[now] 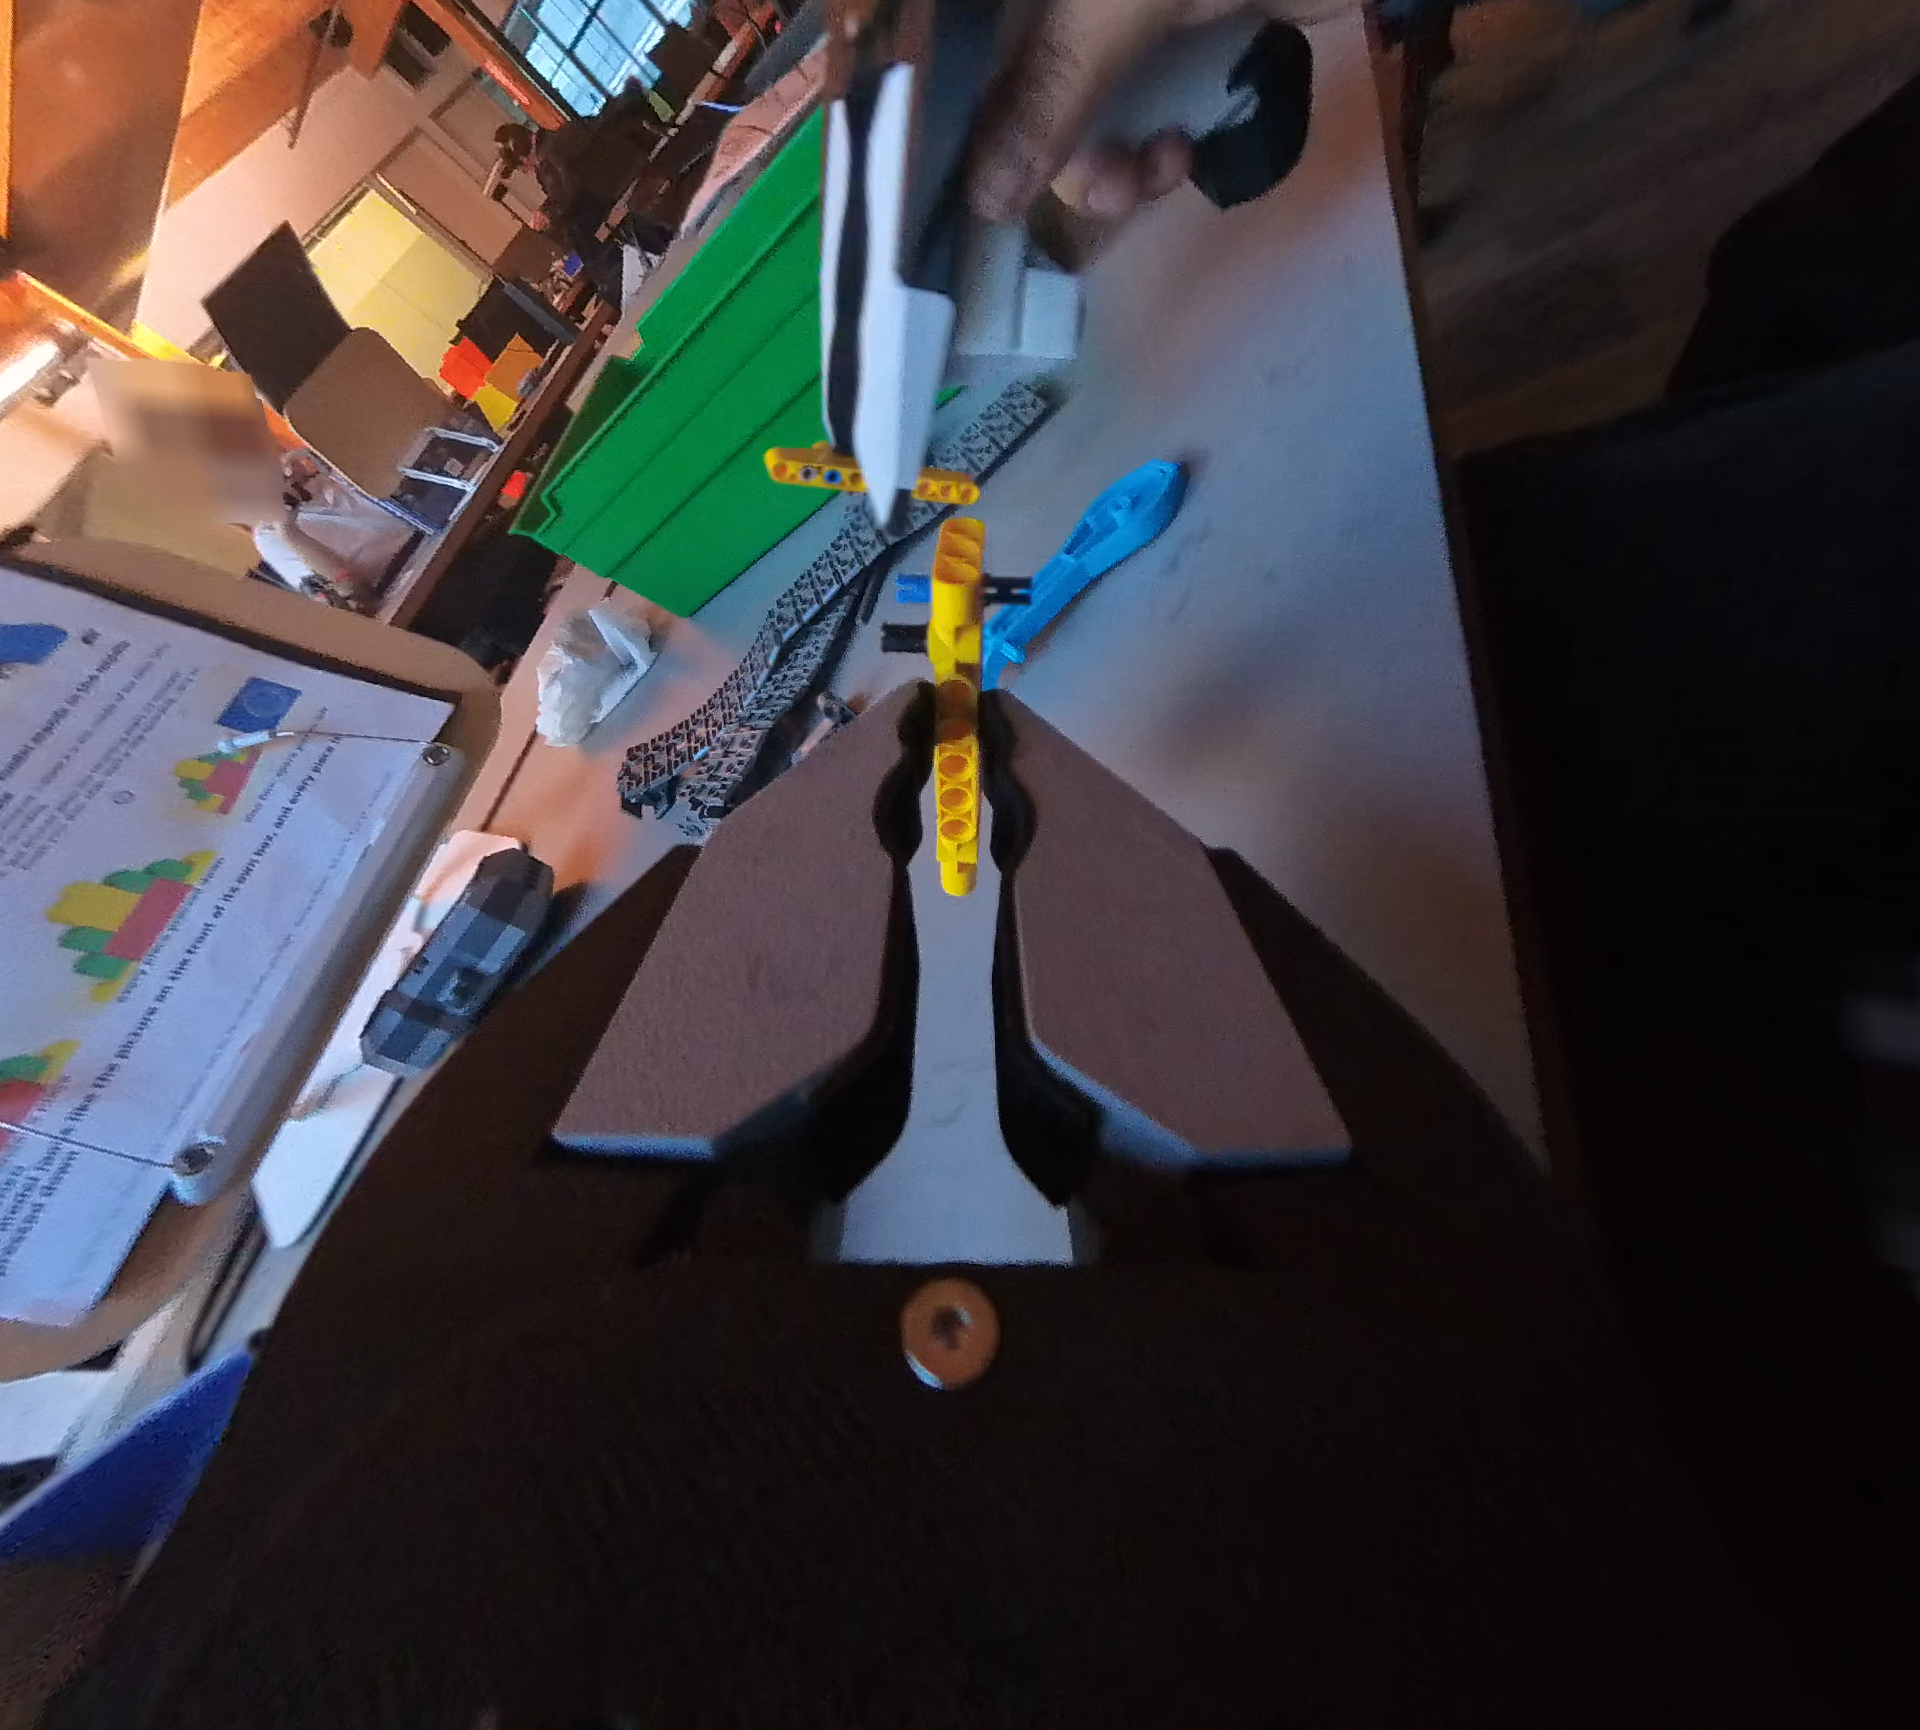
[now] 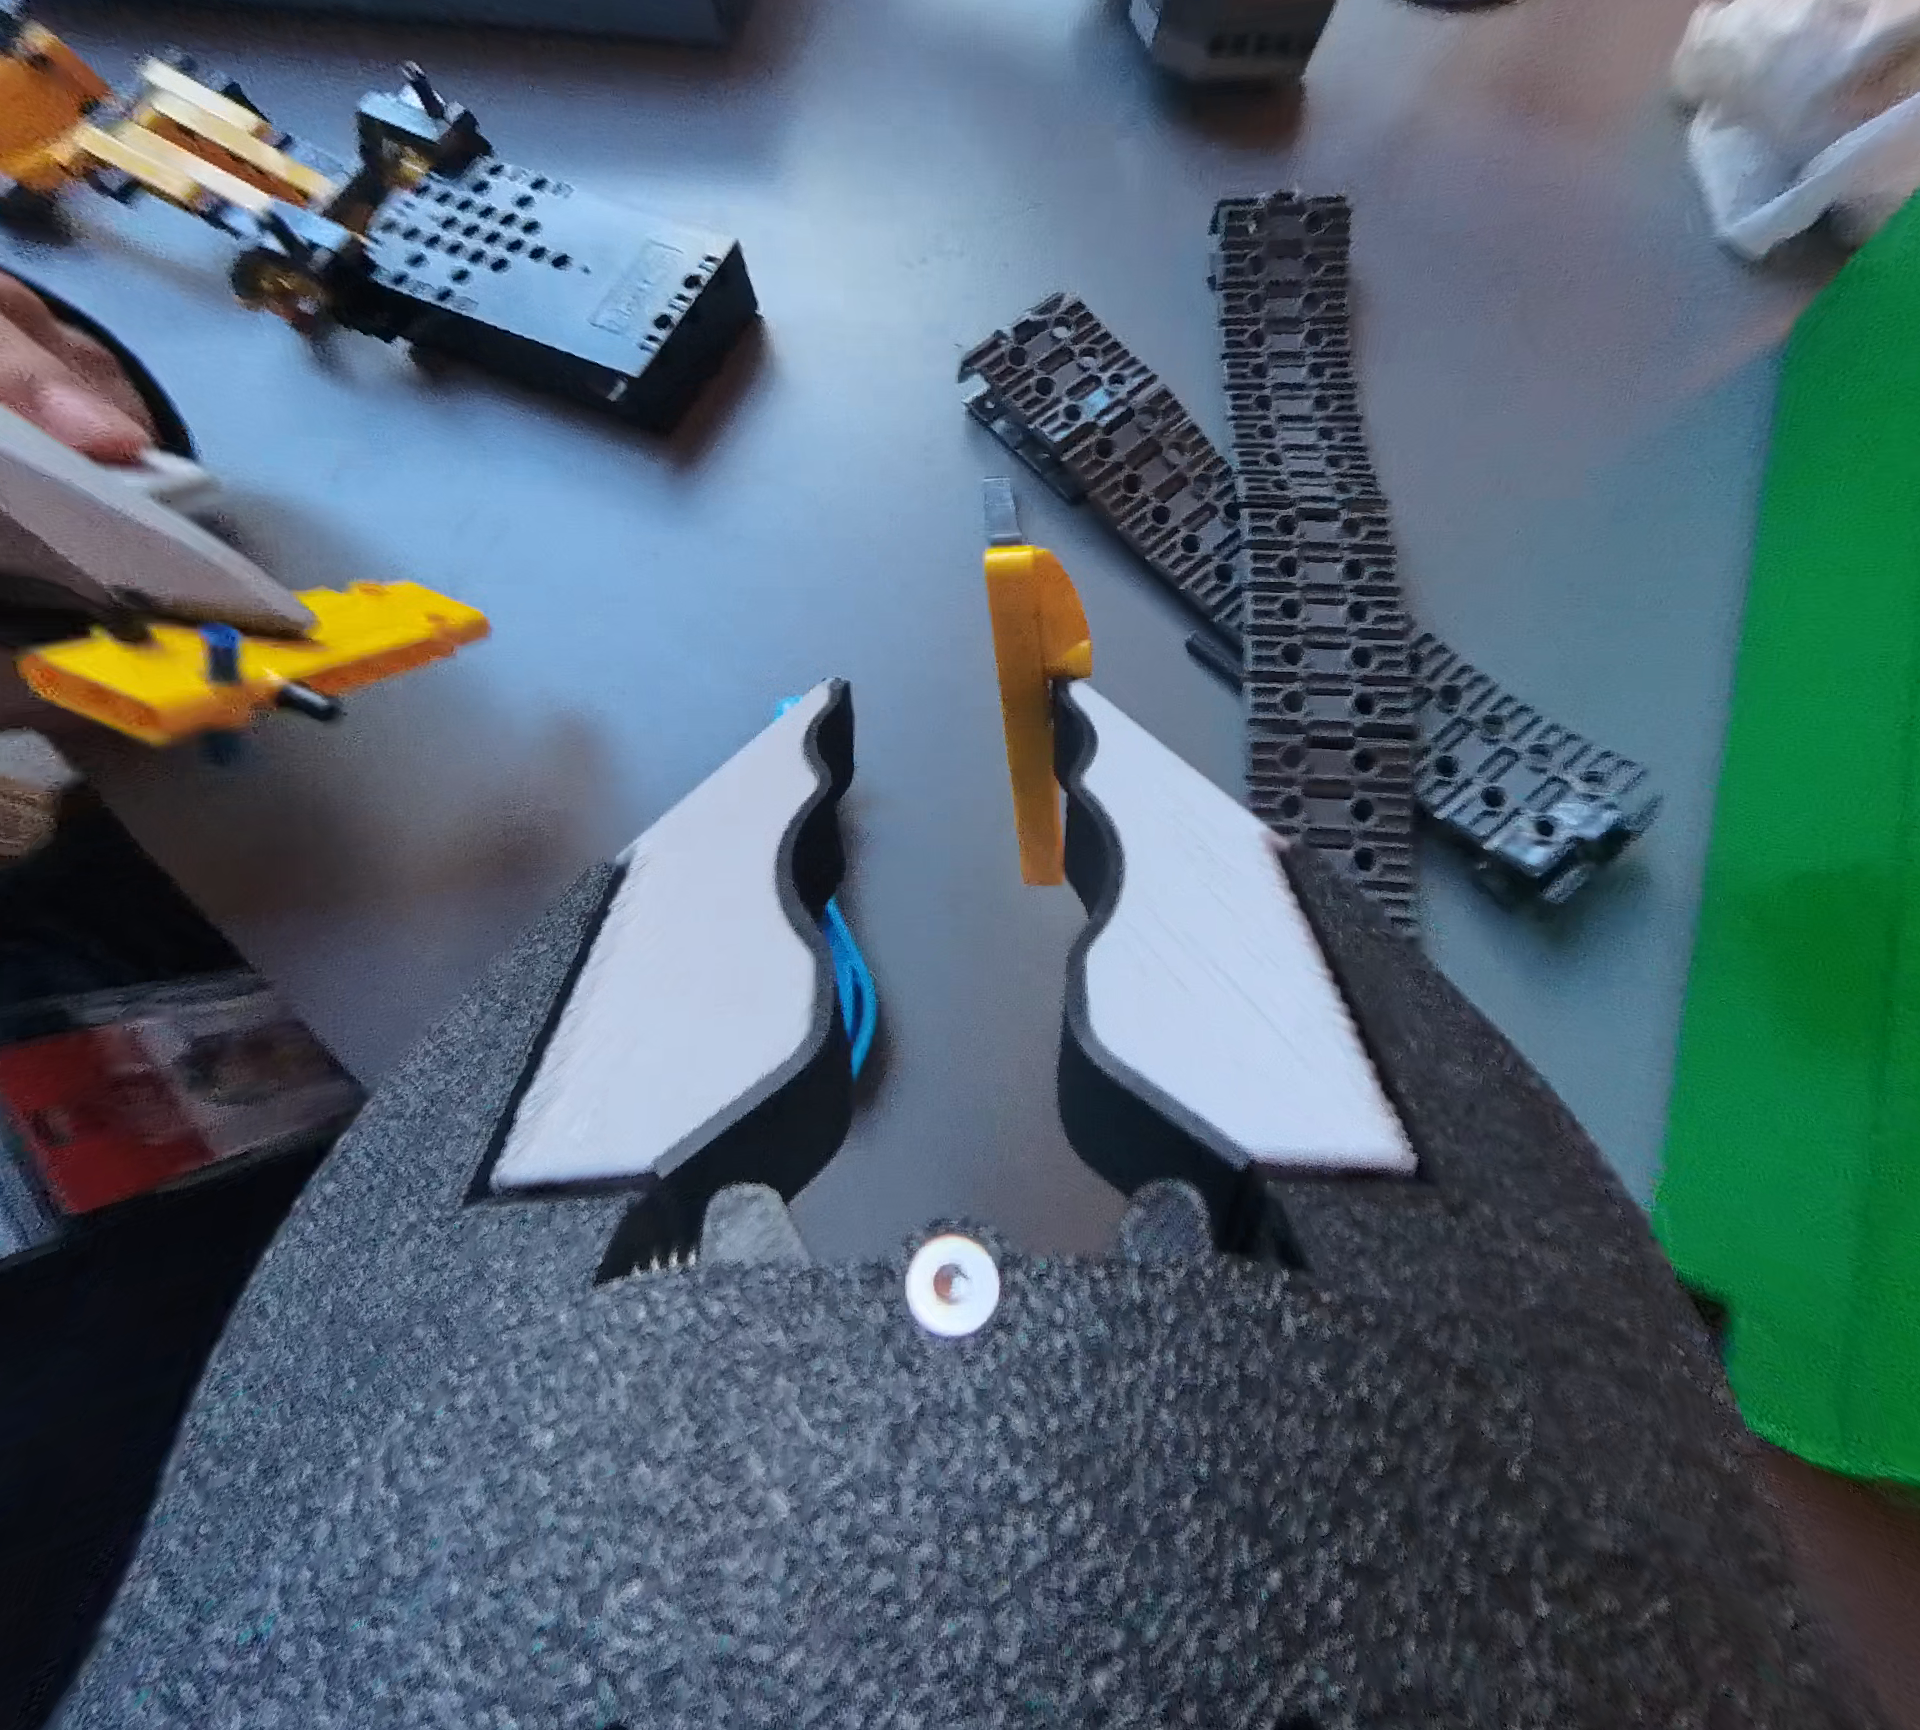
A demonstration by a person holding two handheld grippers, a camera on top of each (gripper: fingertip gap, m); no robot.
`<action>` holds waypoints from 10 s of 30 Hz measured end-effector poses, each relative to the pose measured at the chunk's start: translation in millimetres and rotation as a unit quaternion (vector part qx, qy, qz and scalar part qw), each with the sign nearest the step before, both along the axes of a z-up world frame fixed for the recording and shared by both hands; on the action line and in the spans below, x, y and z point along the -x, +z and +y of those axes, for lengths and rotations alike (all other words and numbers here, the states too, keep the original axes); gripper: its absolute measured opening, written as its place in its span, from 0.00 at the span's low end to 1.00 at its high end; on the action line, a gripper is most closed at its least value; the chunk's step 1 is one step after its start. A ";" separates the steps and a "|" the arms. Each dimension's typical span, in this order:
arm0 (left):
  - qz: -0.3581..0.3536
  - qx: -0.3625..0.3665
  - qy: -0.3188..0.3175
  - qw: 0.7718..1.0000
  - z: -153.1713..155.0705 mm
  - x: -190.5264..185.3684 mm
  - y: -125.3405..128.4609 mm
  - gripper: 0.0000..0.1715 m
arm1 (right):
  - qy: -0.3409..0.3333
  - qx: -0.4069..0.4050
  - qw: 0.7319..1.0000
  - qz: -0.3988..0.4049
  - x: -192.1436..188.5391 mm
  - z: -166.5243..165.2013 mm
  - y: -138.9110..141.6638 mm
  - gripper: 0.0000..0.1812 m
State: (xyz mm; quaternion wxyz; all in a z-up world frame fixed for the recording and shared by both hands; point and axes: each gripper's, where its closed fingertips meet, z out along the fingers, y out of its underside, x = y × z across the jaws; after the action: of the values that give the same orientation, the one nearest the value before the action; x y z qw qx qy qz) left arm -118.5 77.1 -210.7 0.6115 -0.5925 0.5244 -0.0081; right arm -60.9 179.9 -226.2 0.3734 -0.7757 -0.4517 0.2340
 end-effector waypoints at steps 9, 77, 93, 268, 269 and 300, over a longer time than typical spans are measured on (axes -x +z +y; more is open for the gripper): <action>-0.093 0.063 -0.007 0.994 6.3 11.1 11.2 0.03 | 0.010 0.066 0.998 -0.017 -7.9 -1.8 -12.9 0.29; -0.173 0.325 0.092 0.925 29.1 44.0 3.7 0.17 | 0.196 -0.374 0.904 -0.059 76.0 -74.2 40.4 0.02; -0.160 0.404 -0.073 0.898 -13.1 -0.6 7.4 0.04 | 0.223 -0.538 0.810 -0.071 61.4 -128.5 54.9 0.02; -0.338 0.665 -0.178 0.642 -31.0 -8.5 4.8 0.03 | 0.386 -0.270 0.882 -0.021 60.1 -126.5 25.2 0.08; -0.332 0.667 -0.177 0.643 -32.3 -9.5 3.2 0.03 | 0.392 -0.269 0.879 -0.021 60.3 -129.0 23.9 0.05; 0.003 0.241 -0.065 0.968 35.6 -24.0 -14.0 0.04 | 0.162 0.011 0.987 -0.003 -25.1 -56.2 -9.3 0.14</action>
State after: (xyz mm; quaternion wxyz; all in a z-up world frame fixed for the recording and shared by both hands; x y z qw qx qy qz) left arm -94.5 112.7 -224.7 0.4473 -0.6871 0.5461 -0.1721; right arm -35.9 123.7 -235.5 0.3209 -0.6971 -0.5699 0.2937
